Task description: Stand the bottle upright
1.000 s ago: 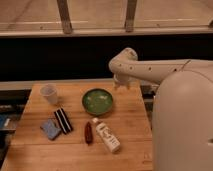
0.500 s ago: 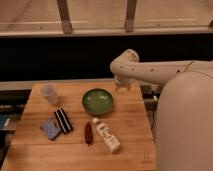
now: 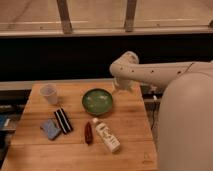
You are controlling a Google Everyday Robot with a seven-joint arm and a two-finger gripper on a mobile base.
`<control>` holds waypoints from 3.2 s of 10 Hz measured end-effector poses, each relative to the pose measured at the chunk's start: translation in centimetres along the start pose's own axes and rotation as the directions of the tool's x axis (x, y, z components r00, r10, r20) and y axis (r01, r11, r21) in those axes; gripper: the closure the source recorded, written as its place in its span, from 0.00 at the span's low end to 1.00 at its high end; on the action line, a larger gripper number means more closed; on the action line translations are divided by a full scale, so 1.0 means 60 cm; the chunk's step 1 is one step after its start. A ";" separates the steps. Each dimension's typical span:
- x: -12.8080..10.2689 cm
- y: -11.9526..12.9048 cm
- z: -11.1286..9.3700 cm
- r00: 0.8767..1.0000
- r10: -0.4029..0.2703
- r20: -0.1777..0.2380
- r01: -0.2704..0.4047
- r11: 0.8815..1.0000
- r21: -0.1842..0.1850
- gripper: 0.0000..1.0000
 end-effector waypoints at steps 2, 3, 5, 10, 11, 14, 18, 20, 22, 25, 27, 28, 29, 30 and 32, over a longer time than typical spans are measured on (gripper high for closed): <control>0.028 0.035 0.014 0.998 -0.051 -0.032 0.051 0.999 -0.009 0.36; 0.039 0.054 0.020 0.995 -0.086 -0.045 0.086 0.996 -0.011 0.36; 0.060 0.084 0.023 0.988 -0.143 -0.061 0.143 0.990 -0.012 0.36; 0.110 0.150 0.031 0.933 -0.344 -0.106 0.338 0.938 -0.070 0.36; 0.110 0.151 0.031 0.933 -0.345 -0.105 0.339 0.938 -0.071 0.36; 0.112 0.157 0.038 0.923 -0.358 -0.141 0.357 0.933 -0.036 0.36; 0.141 0.200 0.066 0.898 -0.383 -0.216 0.382 0.923 -0.050 0.36; 0.153 0.194 0.076 0.894 -0.375 -0.245 0.375 0.926 -0.051 0.36; 0.167 0.200 0.077 0.891 -0.376 -0.255 0.373 0.926 -0.060 0.36; 0.182 0.198 0.077 0.896 -0.363 -0.255 0.357 0.931 -0.074 0.36; 0.193 0.205 0.074 0.898 -0.362 -0.248 0.351 0.932 -0.090 0.36; 0.196 0.210 0.073 0.898 -0.365 -0.248 0.351 0.931 -0.097 0.36; 0.201 0.213 0.075 0.897 -0.365 -0.249 0.349 0.931 -0.106 0.36; 0.205 0.215 0.081 0.896 -0.364 -0.253 0.345 0.931 -0.117 0.36; 0.212 0.223 0.092 0.891 -0.372 -0.260 0.347 0.927 -0.139 0.36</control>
